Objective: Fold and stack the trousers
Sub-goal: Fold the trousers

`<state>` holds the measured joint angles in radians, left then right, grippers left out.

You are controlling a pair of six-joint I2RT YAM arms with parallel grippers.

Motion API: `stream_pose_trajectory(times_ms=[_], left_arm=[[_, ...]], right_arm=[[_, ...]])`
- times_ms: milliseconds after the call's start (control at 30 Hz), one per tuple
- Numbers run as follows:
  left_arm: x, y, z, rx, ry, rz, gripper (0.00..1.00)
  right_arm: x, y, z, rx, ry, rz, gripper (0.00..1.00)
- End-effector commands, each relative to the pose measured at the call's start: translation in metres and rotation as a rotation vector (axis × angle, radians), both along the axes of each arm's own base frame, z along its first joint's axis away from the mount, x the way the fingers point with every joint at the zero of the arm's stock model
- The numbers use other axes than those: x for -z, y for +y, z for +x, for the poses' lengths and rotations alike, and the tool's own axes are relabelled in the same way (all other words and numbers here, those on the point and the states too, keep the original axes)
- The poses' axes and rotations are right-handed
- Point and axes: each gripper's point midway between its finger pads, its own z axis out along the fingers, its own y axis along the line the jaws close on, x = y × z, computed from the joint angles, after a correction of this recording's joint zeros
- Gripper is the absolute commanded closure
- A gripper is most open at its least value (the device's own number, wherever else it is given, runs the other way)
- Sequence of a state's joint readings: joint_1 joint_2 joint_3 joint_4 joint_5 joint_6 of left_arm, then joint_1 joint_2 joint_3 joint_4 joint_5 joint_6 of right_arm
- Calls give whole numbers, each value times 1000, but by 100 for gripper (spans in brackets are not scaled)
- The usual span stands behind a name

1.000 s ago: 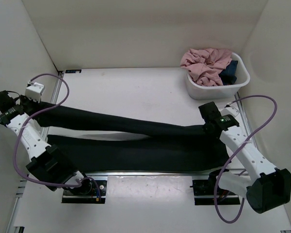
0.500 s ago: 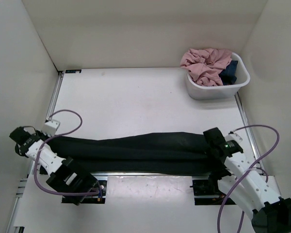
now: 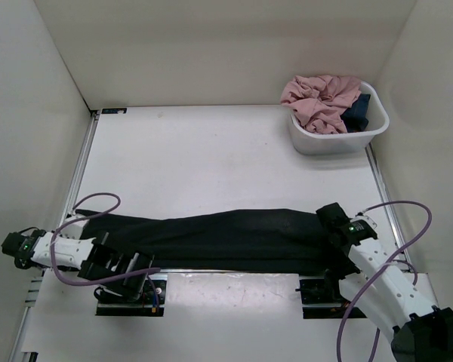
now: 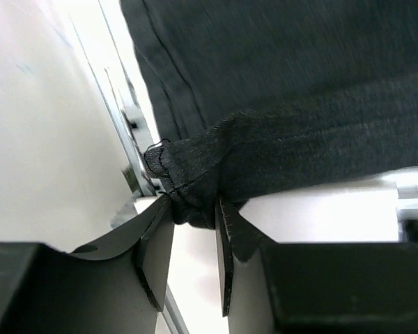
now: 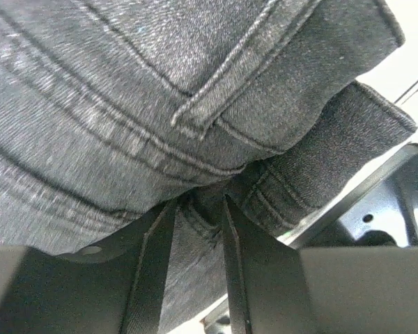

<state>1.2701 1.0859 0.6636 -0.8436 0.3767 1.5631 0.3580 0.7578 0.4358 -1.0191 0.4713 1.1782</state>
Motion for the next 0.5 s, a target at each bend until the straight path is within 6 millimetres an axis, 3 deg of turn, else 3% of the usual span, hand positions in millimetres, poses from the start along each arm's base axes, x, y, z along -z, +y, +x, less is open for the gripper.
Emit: stream_pose_trajectory(times_ms=[0,67,100,267,333,400,467], left_arm=[[-8,-8,-13,108,35,-17,59],[-8,-13,-28,142,75,-37,52],[-4,-15,-33,154,91,-54,51],[-18,-12,-62,231,172,-78,38],[-34,-9,-57,253,142,-113,30],[-60,8,-30,183,-18,-78,22],[-66,7,-13,200,-79,-79,18]], right_arm=[[-33,1,14,-39,-80,-3,60],[-50,9,26,-119,-149,26,54],[-68,15,35,-148,-198,37,49],[-111,33,53,-366,-232,32,43],[-118,57,67,-480,-250,87,47],[-120,79,83,-571,-285,136,49],[-110,101,92,-633,-249,184,55]])
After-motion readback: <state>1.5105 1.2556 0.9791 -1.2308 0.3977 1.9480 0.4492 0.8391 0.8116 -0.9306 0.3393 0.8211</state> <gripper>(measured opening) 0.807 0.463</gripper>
